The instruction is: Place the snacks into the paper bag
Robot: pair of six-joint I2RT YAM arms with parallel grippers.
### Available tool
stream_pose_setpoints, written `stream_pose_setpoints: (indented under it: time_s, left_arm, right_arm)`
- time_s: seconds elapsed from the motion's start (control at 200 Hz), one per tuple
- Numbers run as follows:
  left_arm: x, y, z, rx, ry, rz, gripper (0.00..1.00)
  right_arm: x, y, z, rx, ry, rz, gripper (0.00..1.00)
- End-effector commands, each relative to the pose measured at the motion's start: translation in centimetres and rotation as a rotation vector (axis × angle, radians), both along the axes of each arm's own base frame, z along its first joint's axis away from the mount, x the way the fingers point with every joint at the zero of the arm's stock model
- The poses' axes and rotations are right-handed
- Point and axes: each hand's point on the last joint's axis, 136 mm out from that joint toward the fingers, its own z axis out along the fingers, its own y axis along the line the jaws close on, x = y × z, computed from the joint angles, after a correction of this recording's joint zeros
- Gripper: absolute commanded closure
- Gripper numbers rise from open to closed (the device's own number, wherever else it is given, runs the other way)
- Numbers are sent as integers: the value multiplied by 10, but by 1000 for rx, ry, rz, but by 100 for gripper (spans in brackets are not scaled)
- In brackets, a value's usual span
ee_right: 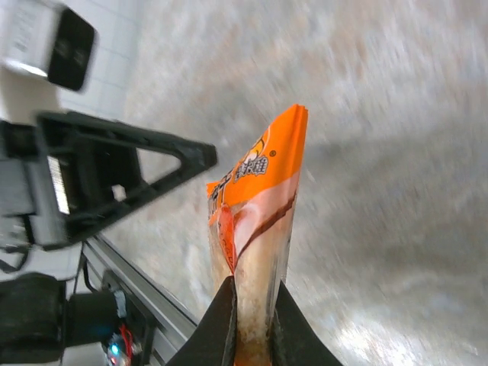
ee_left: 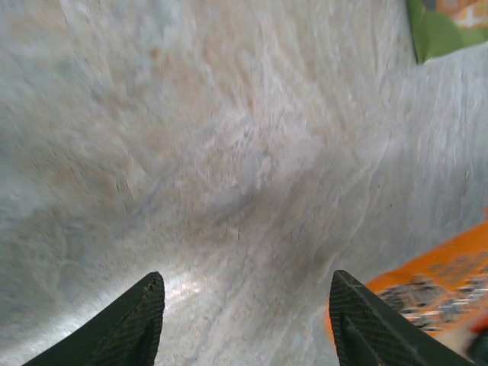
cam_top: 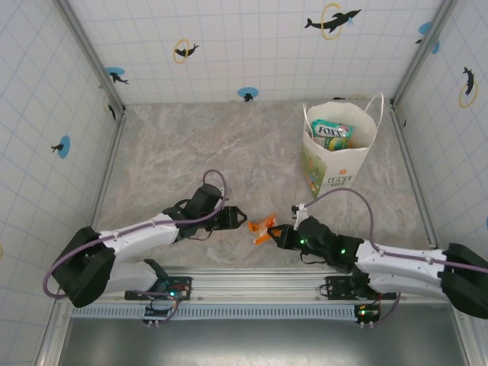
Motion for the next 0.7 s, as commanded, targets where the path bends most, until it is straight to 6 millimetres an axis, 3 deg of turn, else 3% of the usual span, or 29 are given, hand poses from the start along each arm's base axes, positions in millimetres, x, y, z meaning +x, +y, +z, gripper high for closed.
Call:
stream_pose_setpoints:
  time_s: [0.0,0.195,0.435,0.54,0.696]
  left_arm:
    - [22,4,23,4,-114,79,35]
    - [37,7,41,34,-194,110,27]
    - [41,3,51,35,-219,91,26]
    - [43,1,55,35,-227,87,26]
    - [45,-1,60,34,-241,77,26]
  right_arm:
    - [25,-7,49,-16,-162,-53,96]
    - [58,-12,130,-11,-325,-63,96]
    - [96,-18,242,-36,-549,-52,95]
    - [122,-35,278,-58,-604,-87,94]
    - [166,-80,309,-44,-616,-191,95]
